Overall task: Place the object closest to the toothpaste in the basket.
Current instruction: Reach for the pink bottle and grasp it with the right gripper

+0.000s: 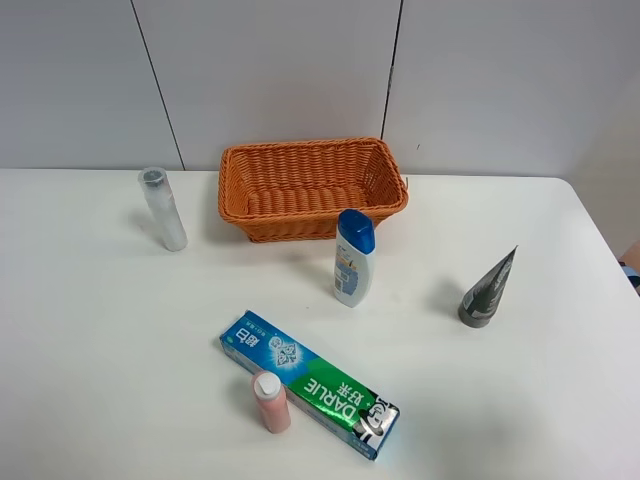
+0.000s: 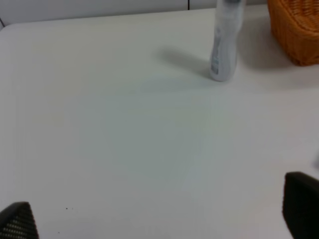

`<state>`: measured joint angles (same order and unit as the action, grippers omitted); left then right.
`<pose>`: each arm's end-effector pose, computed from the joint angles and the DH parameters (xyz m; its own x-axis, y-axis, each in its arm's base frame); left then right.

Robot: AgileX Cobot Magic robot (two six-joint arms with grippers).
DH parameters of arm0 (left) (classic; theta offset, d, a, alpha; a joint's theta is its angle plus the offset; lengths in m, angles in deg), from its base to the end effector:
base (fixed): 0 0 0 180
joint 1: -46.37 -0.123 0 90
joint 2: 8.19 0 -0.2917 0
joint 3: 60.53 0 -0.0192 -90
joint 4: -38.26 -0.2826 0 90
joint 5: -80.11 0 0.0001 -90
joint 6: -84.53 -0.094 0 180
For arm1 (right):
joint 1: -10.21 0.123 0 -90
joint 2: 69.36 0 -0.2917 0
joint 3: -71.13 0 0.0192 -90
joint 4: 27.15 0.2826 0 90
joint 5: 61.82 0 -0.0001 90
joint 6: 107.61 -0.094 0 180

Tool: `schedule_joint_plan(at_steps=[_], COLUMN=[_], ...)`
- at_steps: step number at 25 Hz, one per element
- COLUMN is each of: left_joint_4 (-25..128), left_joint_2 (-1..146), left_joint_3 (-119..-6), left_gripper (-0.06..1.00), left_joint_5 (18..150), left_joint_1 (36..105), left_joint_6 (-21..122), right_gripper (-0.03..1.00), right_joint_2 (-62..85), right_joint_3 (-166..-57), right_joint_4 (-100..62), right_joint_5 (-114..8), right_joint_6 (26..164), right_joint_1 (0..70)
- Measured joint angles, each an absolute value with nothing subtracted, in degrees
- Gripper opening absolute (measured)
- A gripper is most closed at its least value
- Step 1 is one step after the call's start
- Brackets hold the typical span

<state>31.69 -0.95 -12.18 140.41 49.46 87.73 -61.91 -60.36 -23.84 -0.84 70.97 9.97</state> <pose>0.0176 0.0084 0.2946 -0.4335 0.0245 -0.9008 -0.0353 0.9984 0.0442 0.0179 0.0047 0.2924 -0.4539 0.0546 -0.8894 -0.0169 0.9974 0.0699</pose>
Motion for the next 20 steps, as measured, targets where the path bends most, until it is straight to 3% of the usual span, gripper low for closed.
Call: schedule_joint_plan(at_steps=[20], left_joint_4=[31.7], left_joint_2=[-1.0], left_joint_3=[-12.2], left_gripper=[0.99], left_joint_5=[140.4], left_joint_1=[49.5], left_joint_6=[87.7], right_gripper=[0.99], right_joint_2=[-61.9], right_joint_3=[-60.4], right_joint_4=[-24.0], right_joint_5=[-0.8], right_joint_6=[70.3], right_joint_1=[10.0])
